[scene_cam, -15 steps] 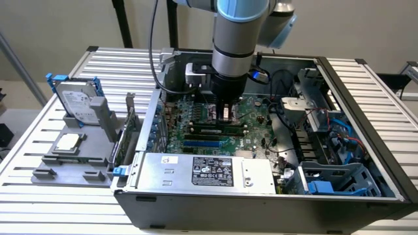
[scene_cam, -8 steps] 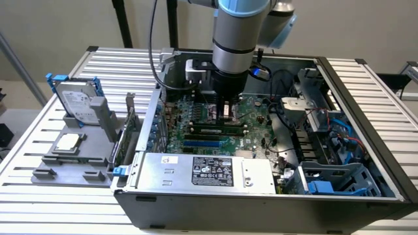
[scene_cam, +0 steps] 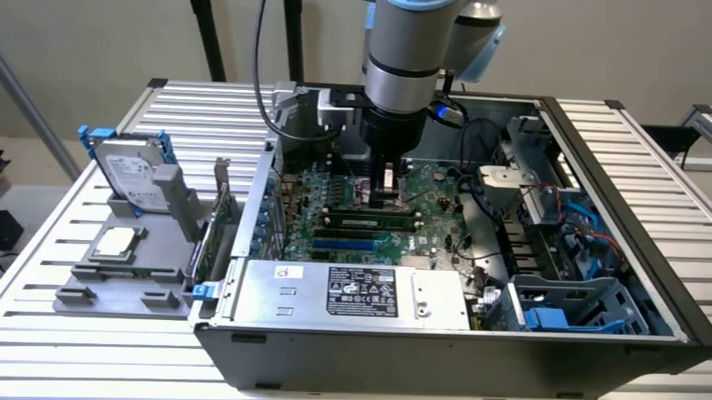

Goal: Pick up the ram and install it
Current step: 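Press down the ram until it locks into place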

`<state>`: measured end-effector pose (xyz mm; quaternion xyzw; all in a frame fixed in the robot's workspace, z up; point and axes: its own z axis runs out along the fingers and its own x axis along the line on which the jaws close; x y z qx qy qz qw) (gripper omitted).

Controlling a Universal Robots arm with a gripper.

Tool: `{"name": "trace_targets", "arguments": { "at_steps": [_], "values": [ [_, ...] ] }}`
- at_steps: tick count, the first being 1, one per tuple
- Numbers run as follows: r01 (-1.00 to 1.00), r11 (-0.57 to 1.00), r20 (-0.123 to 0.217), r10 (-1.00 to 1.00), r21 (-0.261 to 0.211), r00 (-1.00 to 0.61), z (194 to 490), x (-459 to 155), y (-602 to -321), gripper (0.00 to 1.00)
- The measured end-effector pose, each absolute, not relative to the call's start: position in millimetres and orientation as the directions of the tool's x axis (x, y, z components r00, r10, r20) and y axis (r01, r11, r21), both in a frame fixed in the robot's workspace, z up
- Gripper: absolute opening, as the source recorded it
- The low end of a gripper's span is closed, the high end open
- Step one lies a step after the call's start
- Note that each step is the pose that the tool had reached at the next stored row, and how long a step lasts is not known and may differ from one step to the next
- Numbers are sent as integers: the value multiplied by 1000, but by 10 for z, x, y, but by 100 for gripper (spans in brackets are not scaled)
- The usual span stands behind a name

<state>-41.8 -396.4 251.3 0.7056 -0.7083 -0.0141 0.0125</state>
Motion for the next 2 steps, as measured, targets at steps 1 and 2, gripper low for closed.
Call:
{"name": "trace_targets", "arguments": {
  "at_steps": [1, 2],
  "values": [
    [-999, 4, -2, -1000, 38, -4, 2513, -418, -3964, 11],
    [-999, 4, -2, -1000, 38, -4, 2513, -418, -3964, 11]
  ]
}}
